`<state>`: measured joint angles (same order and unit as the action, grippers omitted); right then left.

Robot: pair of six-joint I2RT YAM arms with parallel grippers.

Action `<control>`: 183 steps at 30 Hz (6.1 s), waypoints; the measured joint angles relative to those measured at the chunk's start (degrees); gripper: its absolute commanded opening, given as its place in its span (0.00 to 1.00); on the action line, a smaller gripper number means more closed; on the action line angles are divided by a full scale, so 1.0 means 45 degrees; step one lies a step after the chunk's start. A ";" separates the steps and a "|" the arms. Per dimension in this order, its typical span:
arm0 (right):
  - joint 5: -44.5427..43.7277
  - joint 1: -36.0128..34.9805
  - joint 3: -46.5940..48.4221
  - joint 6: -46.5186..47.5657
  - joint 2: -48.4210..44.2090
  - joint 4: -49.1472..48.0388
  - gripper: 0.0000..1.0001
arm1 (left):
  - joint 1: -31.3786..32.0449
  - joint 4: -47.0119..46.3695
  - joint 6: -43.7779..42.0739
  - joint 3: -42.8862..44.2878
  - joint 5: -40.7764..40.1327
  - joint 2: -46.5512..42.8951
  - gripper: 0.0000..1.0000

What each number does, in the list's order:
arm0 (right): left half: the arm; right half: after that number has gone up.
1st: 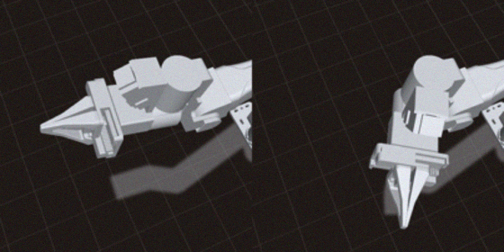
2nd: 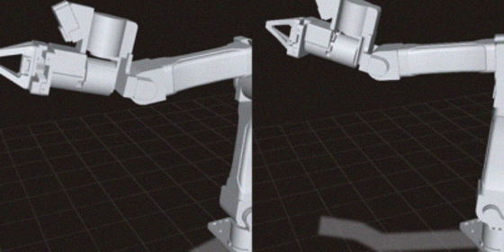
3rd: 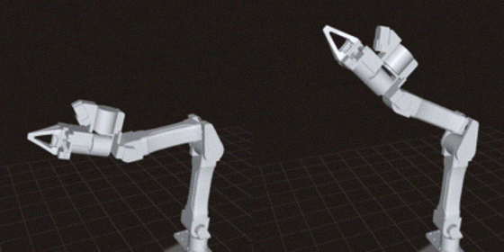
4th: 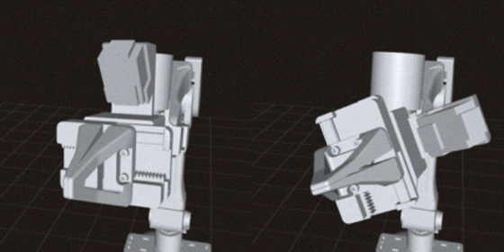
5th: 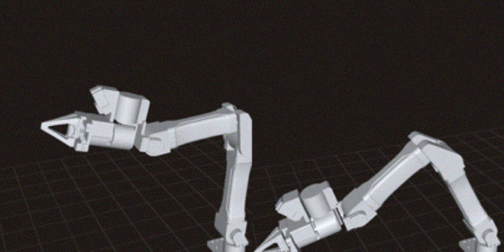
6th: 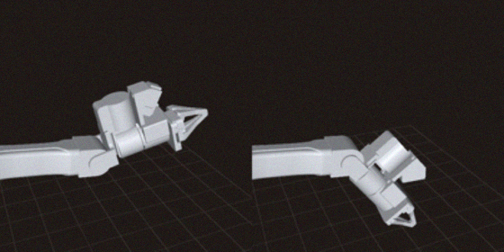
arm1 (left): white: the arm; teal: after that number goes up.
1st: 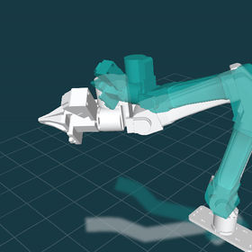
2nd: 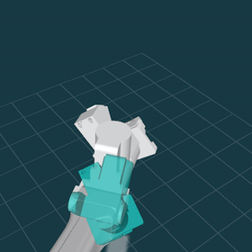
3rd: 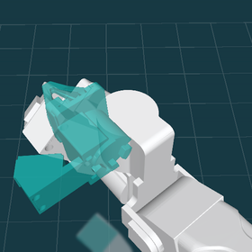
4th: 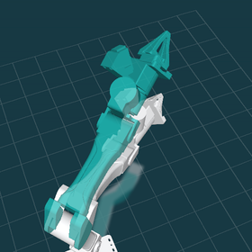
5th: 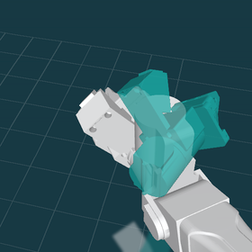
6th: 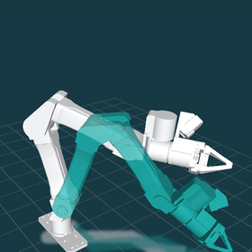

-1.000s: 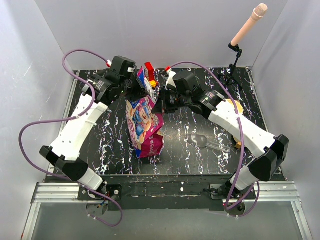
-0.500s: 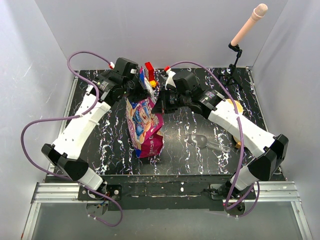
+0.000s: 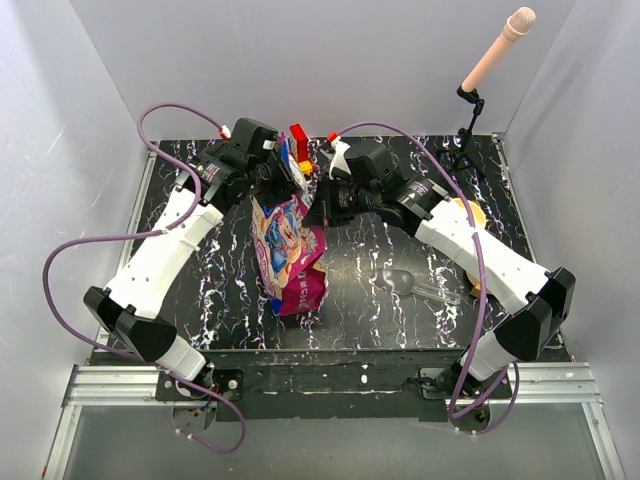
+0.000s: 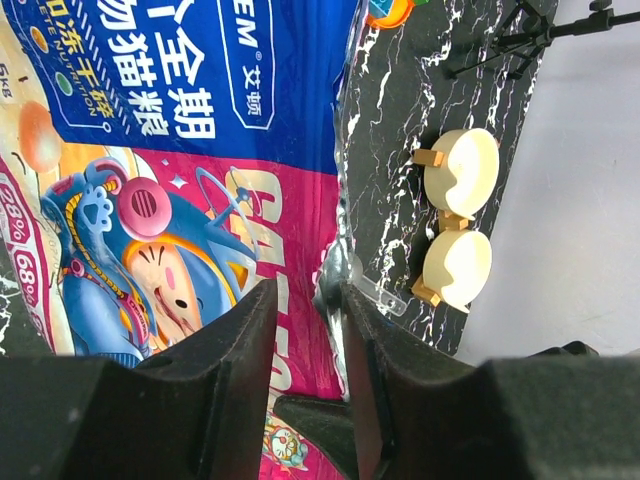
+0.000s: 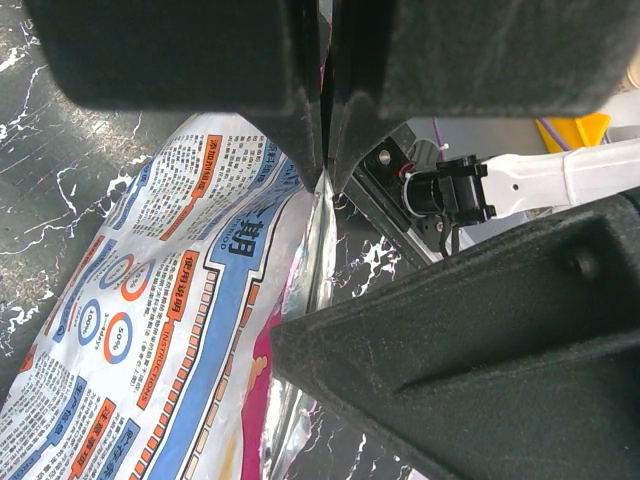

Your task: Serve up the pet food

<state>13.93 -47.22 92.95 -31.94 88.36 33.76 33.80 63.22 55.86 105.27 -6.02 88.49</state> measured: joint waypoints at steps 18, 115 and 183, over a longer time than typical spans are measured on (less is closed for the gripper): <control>0.0039 0.0000 0.0000 0.0044 0.0000 0.0000 0.01 | -0.0151 0.0223 -0.0457 0.0432 -0.0748 -0.0117 0.32; -0.3842 -0.1127 0.8864 -0.0121 0.5304 0.5343 0.01 | -0.0233 -0.1928 -0.2657 -0.3327 -0.1418 -0.2521 0.00; 0.1326 0.1617 0.4041 -0.1841 0.3555 0.2987 0.01 | -0.0981 0.1015 -0.5833 -0.0321 -0.3143 -0.0272 0.00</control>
<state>19.90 -39.94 111.13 -40.23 104.36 47.20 29.39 67.79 29.61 103.83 -20.16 87.26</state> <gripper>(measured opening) 0.023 0.008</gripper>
